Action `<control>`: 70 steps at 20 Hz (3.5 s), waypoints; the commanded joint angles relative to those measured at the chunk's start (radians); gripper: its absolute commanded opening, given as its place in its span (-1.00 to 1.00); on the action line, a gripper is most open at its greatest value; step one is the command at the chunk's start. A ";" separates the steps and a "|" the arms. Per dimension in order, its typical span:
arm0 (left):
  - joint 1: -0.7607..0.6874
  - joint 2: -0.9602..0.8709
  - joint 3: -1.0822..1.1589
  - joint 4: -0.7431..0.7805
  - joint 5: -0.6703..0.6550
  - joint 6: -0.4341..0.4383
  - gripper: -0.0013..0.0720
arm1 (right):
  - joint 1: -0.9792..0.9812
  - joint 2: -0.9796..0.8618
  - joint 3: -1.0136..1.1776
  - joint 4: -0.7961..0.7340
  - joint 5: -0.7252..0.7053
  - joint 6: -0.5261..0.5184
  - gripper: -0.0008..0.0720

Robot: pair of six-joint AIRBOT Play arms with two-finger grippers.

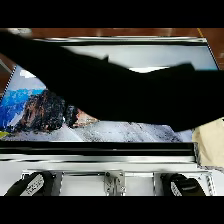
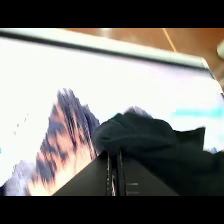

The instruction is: Fold the shirts.

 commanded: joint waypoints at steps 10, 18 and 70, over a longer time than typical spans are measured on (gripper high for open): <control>0.002 0.274 -0.470 0.049 -0.170 0.054 -0.86 | 0.000 0.041 -0.116 0.020 0.480 -0.065 -0.81; 0.001 0.264 -1.018 -0.080 0.021 0.054 -0.86 | 0.000 -0.254 -0.630 0.108 -0.201 -0.077 -0.81; -0.183 -0.102 -1.097 -0.171 0.252 0.271 -0.86 | -0.607 -0.760 -0.883 0.289 -0.080 -0.358 0.82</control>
